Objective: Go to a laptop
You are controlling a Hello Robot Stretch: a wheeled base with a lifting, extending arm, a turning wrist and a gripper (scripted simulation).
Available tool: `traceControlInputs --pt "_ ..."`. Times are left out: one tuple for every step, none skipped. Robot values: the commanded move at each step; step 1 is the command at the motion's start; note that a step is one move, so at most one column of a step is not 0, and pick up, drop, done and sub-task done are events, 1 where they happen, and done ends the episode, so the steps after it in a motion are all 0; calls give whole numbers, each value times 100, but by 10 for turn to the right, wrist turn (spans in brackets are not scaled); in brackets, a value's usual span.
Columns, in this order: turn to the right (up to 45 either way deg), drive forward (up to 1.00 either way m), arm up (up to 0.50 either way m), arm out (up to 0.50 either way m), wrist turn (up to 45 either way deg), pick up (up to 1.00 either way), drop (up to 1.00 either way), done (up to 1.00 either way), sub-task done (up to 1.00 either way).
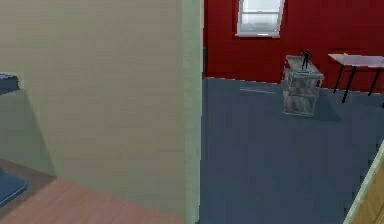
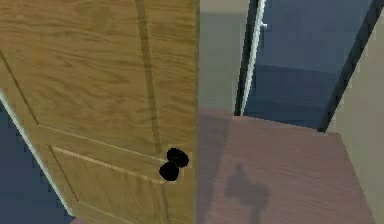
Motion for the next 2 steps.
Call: traceControlInputs --pt "90 0 0 0 0 0 0 0 0" --pt "0 90 0 0 0 0 0 0 0"
